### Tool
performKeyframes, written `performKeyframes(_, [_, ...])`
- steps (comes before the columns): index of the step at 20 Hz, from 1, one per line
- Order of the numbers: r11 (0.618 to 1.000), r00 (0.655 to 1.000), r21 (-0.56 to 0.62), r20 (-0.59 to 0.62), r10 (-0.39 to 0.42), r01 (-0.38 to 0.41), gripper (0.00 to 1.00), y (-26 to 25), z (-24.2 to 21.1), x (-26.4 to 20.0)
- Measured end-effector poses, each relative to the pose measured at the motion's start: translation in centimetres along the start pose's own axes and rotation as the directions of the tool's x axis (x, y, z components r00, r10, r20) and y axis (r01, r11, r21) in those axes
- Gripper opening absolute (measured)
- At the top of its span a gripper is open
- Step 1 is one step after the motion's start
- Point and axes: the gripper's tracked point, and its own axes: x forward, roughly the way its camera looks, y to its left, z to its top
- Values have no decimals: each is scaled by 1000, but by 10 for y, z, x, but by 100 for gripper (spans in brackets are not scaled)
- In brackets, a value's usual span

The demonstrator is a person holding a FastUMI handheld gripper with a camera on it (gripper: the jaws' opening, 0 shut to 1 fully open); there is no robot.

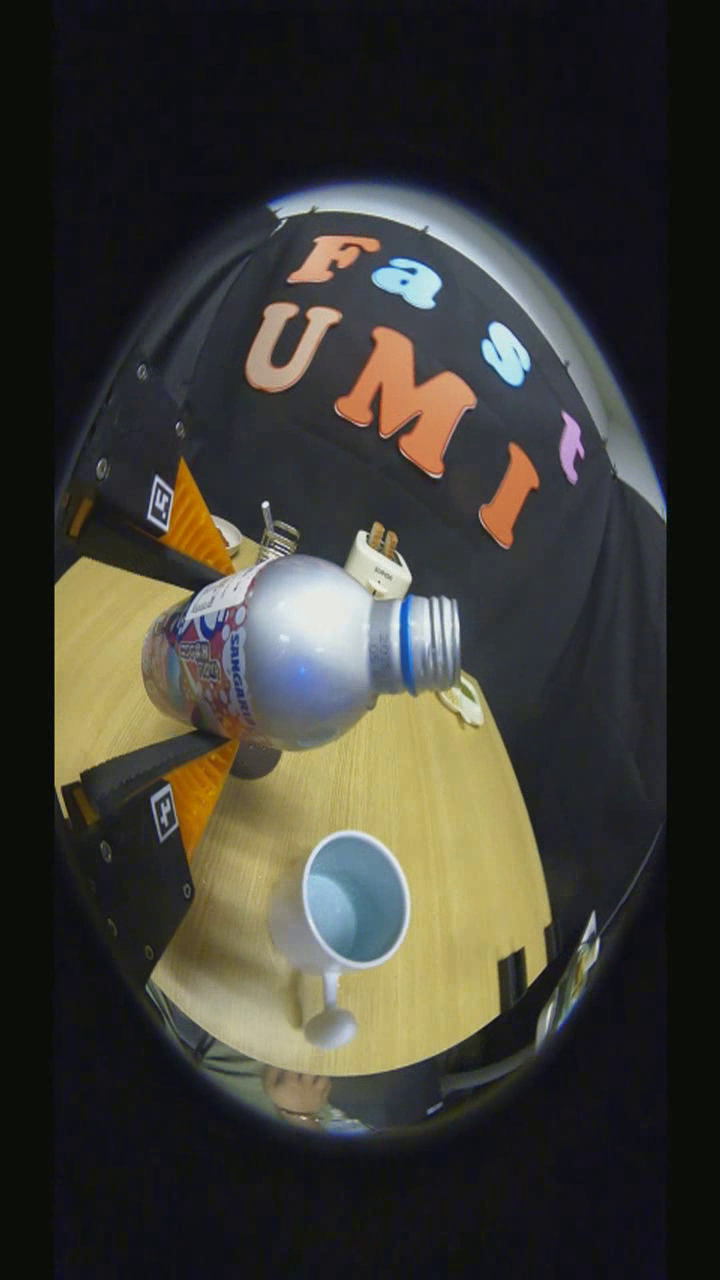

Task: Take the bottle from table, then pour the juice into the cup, finally place the bottle on the coaster

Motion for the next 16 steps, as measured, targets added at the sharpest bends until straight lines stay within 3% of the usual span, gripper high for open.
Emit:
performKeyframes(3, [975,1000,-220,30,-7,14,76,6,-4,5])
performKeyframes(6, [894,996,-441,85,-37,71,76,9,0,14])
performKeyframes(11, [802,988,-585,148,-40,120,76,13,15,36])
performKeyframes(16, [663,981,-728,187,-54,175,76,5,23,61])
